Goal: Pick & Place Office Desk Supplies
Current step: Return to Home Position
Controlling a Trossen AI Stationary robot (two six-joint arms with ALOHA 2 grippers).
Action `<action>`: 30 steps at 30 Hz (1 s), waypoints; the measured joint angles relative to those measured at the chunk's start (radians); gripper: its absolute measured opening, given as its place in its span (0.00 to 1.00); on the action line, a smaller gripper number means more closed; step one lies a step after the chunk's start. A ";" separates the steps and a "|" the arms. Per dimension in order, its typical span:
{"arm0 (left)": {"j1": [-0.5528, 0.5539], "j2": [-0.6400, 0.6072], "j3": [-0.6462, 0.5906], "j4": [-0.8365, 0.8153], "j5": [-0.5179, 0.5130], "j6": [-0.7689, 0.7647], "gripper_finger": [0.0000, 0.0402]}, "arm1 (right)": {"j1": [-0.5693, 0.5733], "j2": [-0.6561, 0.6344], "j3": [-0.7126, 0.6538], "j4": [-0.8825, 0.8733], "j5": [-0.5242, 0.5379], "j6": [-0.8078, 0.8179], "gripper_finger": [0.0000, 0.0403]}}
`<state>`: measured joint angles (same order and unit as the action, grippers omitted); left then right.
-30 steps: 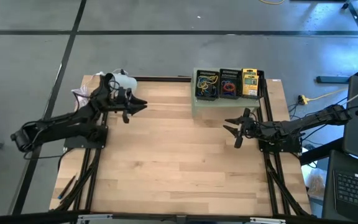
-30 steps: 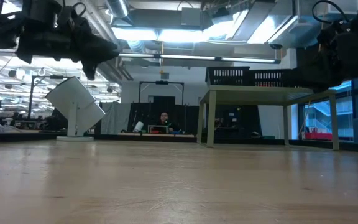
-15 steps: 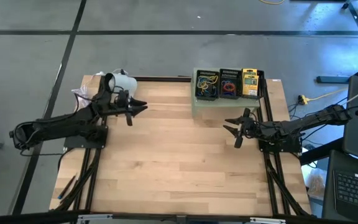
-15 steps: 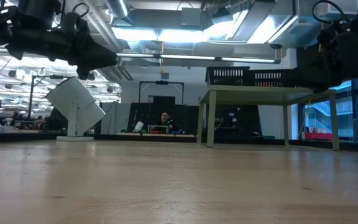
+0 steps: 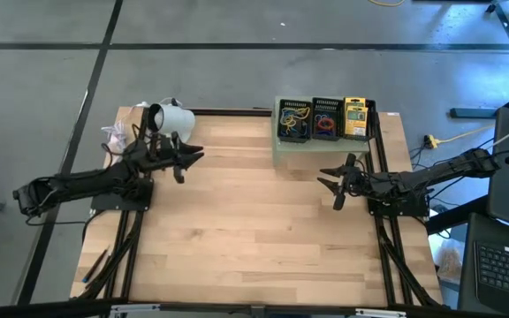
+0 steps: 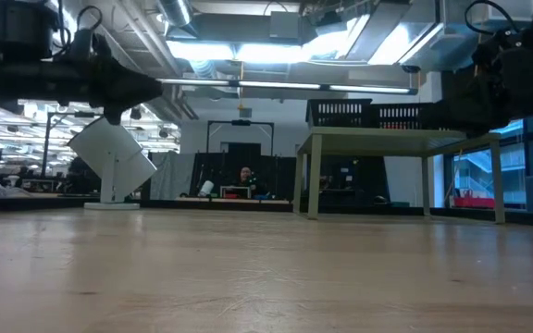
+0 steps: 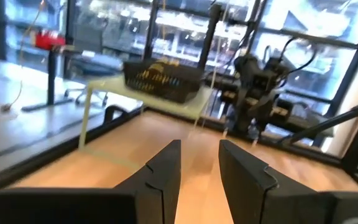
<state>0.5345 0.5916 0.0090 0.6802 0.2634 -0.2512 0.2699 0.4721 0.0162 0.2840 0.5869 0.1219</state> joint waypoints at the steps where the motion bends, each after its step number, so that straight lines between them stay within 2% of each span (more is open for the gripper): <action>1: 0.006 -0.007 0.000 -0.025 0.000 0.000 0.25 | 0.000 0.000 0.000 0.000 0.000 0.000 0.36; 5: 0.042 -0.033 0.000 -0.120 -0.023 -0.005 0.25 | 0.000 0.000 0.000 0.000 0.000 0.000 0.36; 8: 0.078 -0.056 0.000 -0.187 -0.084 -0.038 0.25 | 0.000 0.000 0.000 0.000 0.000 0.000 0.36; 12: 0.106 -0.073 0.000 -0.202 -0.123 -0.062 0.25 | 0.000 0.000 0.000 0.000 0.000 0.000 0.36; 20: 0.085 -0.073 0.000 -0.180 -0.073 -0.068 0.25 | 0.000 0.000 0.000 0.000 -0.001 0.000 0.36; 23: 0.059 -0.073 0.000 -0.175 -0.023 -0.066 0.25 | 0.000 0.000 0.000 0.000 -0.001 0.000 0.36; 27: 0.020 -0.073 0.000 -0.180 0.055 -0.006 0.25 | 0.000 0.000 0.000 0.000 -0.001 0.000 0.36; 30: -0.005 -0.072 0.000 -0.194 0.062 0.011 0.25 | 0.000 0.000 0.000 0.000 -0.001 0.000 0.36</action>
<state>0.5298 0.5194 0.0090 0.4866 0.3251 -0.2401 0.2699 0.4720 0.0162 0.2840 0.5858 0.1219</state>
